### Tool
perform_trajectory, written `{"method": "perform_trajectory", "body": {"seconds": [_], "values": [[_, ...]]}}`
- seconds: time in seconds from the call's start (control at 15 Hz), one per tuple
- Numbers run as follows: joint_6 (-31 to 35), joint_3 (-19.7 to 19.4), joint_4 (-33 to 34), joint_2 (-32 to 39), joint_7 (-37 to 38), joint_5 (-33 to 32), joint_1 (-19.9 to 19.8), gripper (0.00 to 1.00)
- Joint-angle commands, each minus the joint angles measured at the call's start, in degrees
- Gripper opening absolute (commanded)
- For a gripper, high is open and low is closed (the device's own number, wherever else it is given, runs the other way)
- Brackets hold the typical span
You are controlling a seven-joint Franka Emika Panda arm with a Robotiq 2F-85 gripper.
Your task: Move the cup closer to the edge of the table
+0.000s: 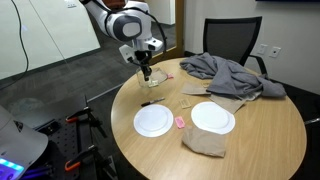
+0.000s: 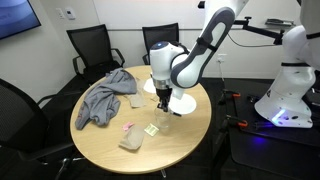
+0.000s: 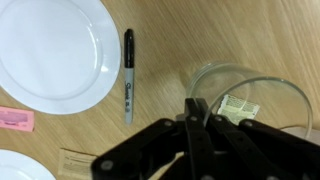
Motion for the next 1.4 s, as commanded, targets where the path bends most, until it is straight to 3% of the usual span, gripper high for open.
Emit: {"method": "perform_trajectory", "body": {"seconds": [0.0, 0.8, 1.33], "values": [[3.01, 1.79, -6.02, -4.45, -1.96, 1.03, -1.34, 0.01], [14.98, 6.03, -13.58, -3.63, -4.37, 5.71, -2.78, 0.01], [16.55, 3.35, -13.57, -2.63, -1.75, 3.11, 0.19, 0.01]]}}
